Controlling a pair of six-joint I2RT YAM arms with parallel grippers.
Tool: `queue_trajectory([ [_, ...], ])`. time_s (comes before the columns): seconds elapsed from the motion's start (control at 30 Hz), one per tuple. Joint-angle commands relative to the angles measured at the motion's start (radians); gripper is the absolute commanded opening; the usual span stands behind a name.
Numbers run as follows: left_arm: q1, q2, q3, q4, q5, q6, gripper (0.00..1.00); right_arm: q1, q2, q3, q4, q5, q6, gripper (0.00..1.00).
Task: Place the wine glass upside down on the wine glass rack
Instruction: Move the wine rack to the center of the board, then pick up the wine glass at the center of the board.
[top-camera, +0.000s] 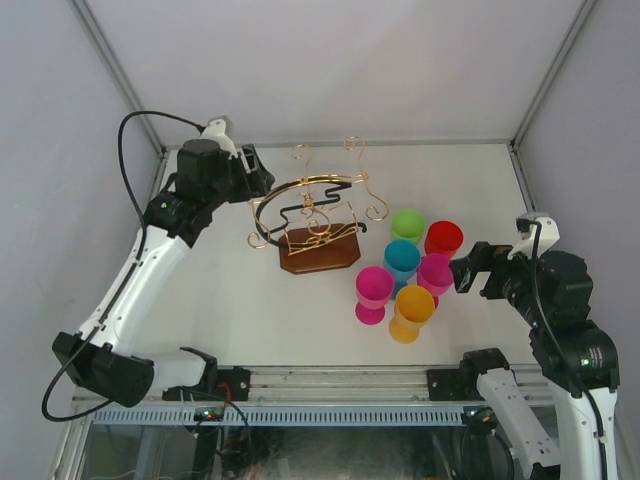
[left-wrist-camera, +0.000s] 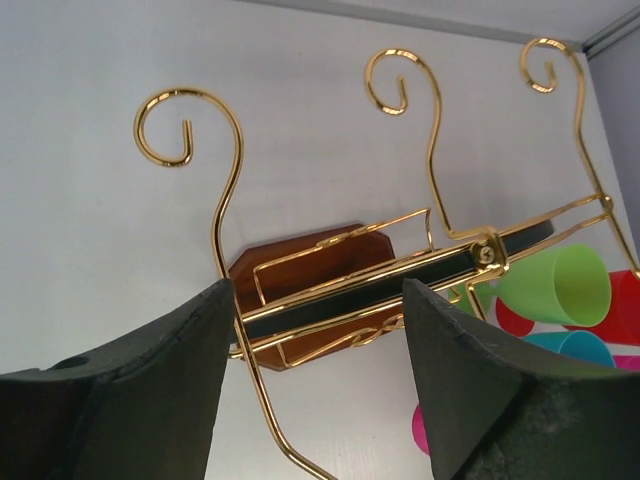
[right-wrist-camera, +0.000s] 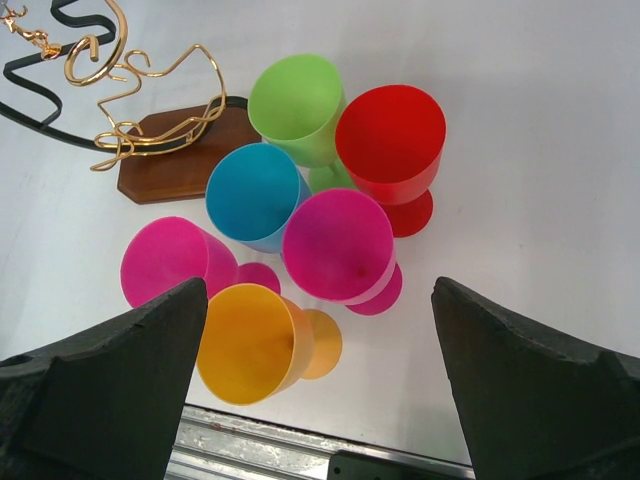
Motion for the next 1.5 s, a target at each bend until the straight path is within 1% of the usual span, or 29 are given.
queue_trajectory([
  [0.0,-0.008,-0.043,0.078,0.022,-0.018,0.012,0.74,0.005,-0.009,-0.002,0.036,0.019,0.018,0.93],
  [0.13,-0.006,-0.094,0.062,-0.031,-0.081,0.032,0.8,0.004,0.0,-0.002,0.029,0.031,0.031,0.93],
  [0.27,-0.005,-0.155,0.018,-0.082,-0.129,0.043,0.83,0.004,0.01,-0.002,0.027,0.05,0.048,0.92],
  [0.47,0.001,-0.243,-0.023,-0.229,-0.229,0.062,0.88,0.004,0.057,-0.001,0.003,0.085,0.076,0.93],
  [0.53,0.003,-0.259,-0.025,-0.294,-0.264,0.061,0.88,0.005,0.08,-0.002,-0.008,0.077,0.09,0.94],
  [0.63,0.003,-0.298,-0.061,-0.363,-0.314,0.056,0.89,0.002,0.112,0.002,-0.031,0.078,0.109,1.0],
  [0.77,0.004,-0.387,-0.146,-0.373,-0.345,0.034,0.89,-0.003,0.142,0.011,-0.066,0.087,0.121,1.0],
  [0.87,0.006,-0.447,-0.197,-0.367,-0.358,0.023,0.9,-0.004,0.165,0.023,-0.093,0.062,0.116,1.0],
  [0.97,0.007,-0.486,-0.236,-0.357,-0.375,0.019,0.91,0.019,0.178,0.041,-0.124,0.09,0.134,1.0],
  [1.0,0.007,-0.494,-0.244,-0.355,-0.394,0.019,0.91,0.04,0.179,0.045,-0.13,0.109,0.152,1.0],
  [1.07,0.006,-0.519,-0.262,-0.344,-0.432,0.013,0.91,0.129,0.182,0.048,-0.135,0.178,0.206,1.0],
  [1.17,0.007,-0.57,-0.285,-0.316,-0.457,0.012,0.91,0.335,0.214,0.065,-0.182,0.38,0.322,1.0],
  [1.27,0.006,-0.625,-0.299,-0.293,-0.458,0.028,0.92,0.555,0.258,0.095,-0.243,0.547,0.458,1.0],
  [1.3,0.006,-0.64,-0.302,-0.289,-0.467,0.028,0.95,0.617,0.269,0.102,-0.256,0.588,0.502,1.0],
  [1.37,0.007,-0.667,-0.312,-0.284,-0.478,0.031,0.99,0.732,0.294,0.112,-0.272,0.628,0.574,1.0],
  [1.47,0.007,-0.702,-0.333,-0.278,-0.476,0.045,1.0,0.882,0.35,0.111,-0.293,0.676,0.675,1.0],
])
